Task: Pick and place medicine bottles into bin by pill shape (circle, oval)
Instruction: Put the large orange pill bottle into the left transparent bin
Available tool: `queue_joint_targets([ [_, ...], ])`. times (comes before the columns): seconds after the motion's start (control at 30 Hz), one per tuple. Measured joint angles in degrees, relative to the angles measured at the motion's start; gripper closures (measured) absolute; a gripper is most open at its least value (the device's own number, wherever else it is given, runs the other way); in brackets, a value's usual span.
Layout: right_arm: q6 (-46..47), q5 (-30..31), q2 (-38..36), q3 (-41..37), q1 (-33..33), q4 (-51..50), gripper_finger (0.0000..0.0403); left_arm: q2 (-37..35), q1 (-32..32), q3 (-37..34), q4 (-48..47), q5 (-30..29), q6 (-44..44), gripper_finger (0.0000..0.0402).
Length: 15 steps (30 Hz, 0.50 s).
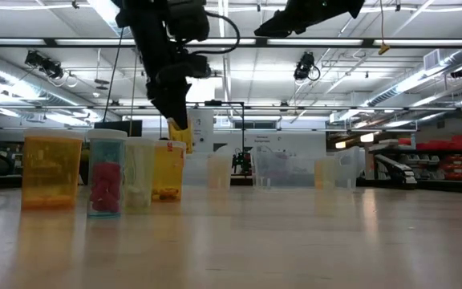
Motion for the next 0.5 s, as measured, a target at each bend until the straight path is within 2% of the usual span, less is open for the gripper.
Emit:
queue_joint_targets([
  [0.2, -0.1, 0.0, 0.0, 0.0, 0.0, 0.0, 0.0158, 0.0, 3.5, 0.0, 0.0, 0.5, 1.8, 0.0165],
  [0.5, 0.0, 0.0, 0.0, 0.0, 0.0, 0.0, 0.0158, 0.5, 7.7, 0.1, 0.0, 0.5, 0.5, 0.0177],
])
